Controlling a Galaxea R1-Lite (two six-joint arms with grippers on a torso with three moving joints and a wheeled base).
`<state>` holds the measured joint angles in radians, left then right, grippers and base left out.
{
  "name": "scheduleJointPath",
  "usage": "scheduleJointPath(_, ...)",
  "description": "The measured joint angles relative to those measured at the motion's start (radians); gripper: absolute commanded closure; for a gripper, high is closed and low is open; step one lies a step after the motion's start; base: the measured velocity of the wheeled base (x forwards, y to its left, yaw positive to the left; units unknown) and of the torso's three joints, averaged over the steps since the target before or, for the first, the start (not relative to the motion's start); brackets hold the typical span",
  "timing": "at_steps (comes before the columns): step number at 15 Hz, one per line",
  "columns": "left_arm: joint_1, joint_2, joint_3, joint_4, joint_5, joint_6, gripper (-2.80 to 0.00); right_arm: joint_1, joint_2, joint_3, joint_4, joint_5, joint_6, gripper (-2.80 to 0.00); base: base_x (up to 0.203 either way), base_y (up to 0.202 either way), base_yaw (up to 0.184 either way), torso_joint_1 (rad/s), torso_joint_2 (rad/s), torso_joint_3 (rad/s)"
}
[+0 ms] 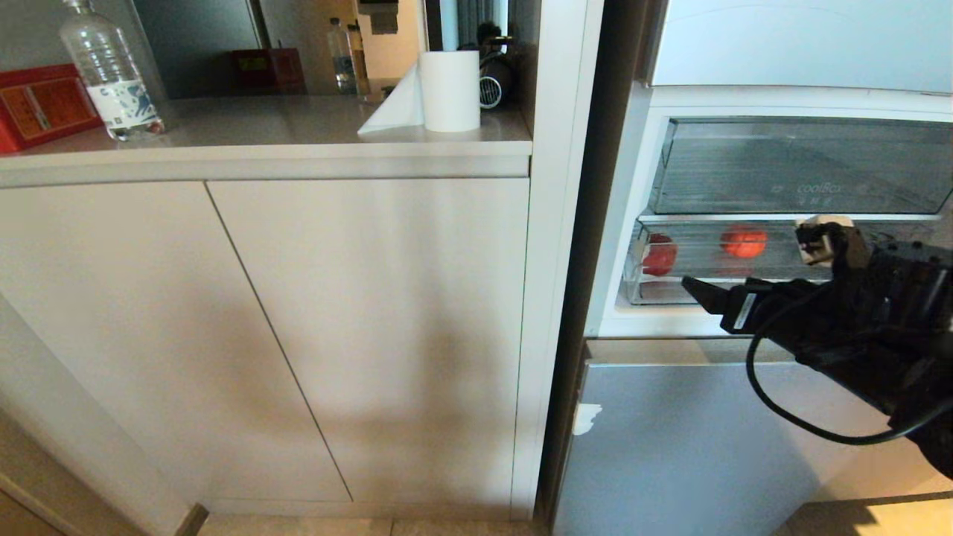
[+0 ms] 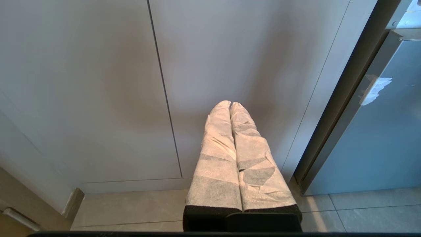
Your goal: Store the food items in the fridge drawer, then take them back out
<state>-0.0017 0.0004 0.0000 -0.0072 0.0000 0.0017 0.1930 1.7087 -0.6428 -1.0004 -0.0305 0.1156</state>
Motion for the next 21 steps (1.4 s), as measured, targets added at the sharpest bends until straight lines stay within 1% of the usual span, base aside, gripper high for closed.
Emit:
scheduleJointPath(4,0.0,0.0,0.0,0.0,0.0,0.0,0.0,0.083,0.112,-0.099,-0.022,-0.127,-0.028,-2.8,0.0,0.0,0.0,0.0,0.0,0.0)
scheduleJointPath(6,0.0,0.0,0.0,0.0,0.0,0.0,0.0,0.094,0.154,-0.131,-0.061,-0.155,-0.031,-2.8,0.0,0.0,0.0,0.0,0.0,0.0)
scheduleJointPath(8,0.0,0.0,0.0,0.0,0.0,0.0,0.0,0.095,0.185,-0.167,-0.065,-0.184,-0.036,-2.8,0.0,0.0,0.0,0.0,0.0,0.0)
scheduleJointPath(13,0.0,0.0,0.0,0.0,0.0,0.0,0.0,0.096,0.244,-0.247,-0.063,-0.205,-0.04,-2.8,0.0,0.0,0.0,0.0,0.0,0.0)
scheduleJointPath(21,0.0,0.0,0.0,0.0,0.0,0.0,0.0,0.089,0.325,-0.334,-0.064,-0.209,-0.033,-2.8,0.0,0.0,0.0,0.0,0.0,0.0)
